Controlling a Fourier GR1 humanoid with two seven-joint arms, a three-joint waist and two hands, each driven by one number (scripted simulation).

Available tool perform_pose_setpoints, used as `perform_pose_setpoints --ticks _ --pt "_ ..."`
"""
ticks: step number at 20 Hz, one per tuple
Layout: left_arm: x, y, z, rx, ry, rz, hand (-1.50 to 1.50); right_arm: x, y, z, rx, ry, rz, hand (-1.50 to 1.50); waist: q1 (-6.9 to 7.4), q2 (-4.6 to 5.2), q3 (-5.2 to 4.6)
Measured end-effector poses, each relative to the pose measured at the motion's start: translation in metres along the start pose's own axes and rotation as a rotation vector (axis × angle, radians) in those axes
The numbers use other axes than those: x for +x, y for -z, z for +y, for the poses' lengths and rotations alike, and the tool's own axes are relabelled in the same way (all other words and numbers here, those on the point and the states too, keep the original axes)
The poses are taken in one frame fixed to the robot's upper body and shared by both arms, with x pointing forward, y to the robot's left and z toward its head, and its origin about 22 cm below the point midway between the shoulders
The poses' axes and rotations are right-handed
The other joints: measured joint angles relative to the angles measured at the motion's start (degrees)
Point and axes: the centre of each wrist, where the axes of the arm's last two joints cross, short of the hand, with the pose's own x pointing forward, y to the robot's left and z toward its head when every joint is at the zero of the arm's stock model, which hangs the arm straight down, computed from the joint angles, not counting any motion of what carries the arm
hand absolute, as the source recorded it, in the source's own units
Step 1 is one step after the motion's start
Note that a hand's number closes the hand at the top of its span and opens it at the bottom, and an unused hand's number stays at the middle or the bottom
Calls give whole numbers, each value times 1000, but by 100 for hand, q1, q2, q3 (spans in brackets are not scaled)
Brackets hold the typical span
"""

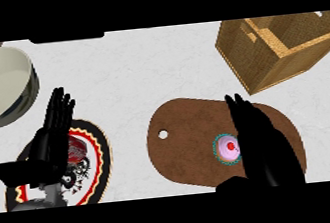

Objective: Pick the cupcake from the cutting board and place it in the basket

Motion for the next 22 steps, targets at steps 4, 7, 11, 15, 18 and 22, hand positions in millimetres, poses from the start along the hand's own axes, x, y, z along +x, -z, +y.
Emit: perform_pose_setpoints --ticks 4,7,11,15,18,22 --pt "1 4 -1 -1 0 -3 0 2 5 9 16 -10 20 -150 -1 2 2" --pt "3 -1 2 -1 -2 -1 0 -3 7 13 32 -11 46 -150 7 1 1" --pt "2 -2 2 3 4 -1 0 -3 11 22 44 -20 61 -150 8 4 1" --pt "-1 1 1 6 5 -7 0 -9 16 25 63 -22 77 -150 -1 5 7" --pt "0 -5 -4 6 -3 -6 0 -12 15 30 70 -25 88 -150 5 2 9" --pt "0 -4 0 0 1 -4 0 -10 18 33 74 -22 99 -150 8 3 9"
